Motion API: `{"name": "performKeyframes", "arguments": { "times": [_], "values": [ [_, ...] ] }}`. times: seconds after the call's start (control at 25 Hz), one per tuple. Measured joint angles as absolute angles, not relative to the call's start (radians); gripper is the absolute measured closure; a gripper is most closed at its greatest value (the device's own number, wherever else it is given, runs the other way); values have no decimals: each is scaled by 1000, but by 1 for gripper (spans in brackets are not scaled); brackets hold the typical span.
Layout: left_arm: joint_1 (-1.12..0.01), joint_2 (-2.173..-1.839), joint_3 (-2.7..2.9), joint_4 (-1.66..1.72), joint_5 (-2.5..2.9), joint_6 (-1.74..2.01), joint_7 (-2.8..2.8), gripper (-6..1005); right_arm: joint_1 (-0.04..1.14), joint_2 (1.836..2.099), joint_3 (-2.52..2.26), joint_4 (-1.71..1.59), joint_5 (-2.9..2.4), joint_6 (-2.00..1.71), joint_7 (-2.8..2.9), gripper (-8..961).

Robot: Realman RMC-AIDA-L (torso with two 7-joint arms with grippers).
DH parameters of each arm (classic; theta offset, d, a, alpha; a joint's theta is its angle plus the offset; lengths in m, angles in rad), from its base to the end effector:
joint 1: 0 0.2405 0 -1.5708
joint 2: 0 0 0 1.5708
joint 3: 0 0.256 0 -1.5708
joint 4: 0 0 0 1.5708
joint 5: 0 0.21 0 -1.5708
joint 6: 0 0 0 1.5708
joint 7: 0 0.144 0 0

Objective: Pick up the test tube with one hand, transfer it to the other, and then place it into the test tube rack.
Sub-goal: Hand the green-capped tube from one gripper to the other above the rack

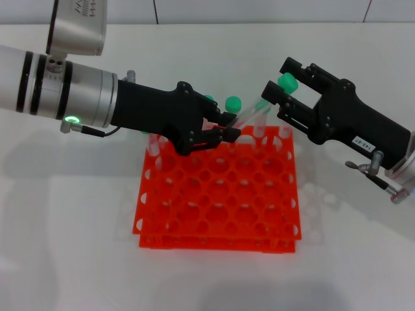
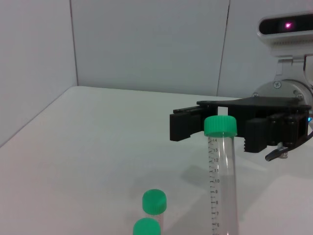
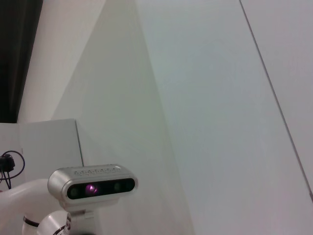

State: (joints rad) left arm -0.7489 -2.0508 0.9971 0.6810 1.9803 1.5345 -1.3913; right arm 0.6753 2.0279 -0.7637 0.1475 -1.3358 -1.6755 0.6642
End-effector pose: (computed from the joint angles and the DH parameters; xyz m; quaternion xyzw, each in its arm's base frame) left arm -0.1768 0.3665 -0.0261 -0.9861 -0.0489 -0.1569 0.0255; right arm 0.2209 0.3097 -0.0434 -0.8261 0.1520 0.4994 0.2122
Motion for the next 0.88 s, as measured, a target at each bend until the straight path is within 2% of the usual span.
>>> {"name": "performKeyframes", "arguments": {
  "times": [0.4,0.8,0.88],
  "values": [
    [-749,-2051,997,681,1980,1534,-1391,800,669,2028,-740,146,-1336,-1670,664,338],
    [-748,-2053,997,688,1981,1526,-1396,759,672,2028,-743,143,-1339,-1669,664,695],
    [-748,-2054,997,689,1981,1524,-1397,751,671,2028,-741,143,-1340,-1669,664,695]
  ]
}}
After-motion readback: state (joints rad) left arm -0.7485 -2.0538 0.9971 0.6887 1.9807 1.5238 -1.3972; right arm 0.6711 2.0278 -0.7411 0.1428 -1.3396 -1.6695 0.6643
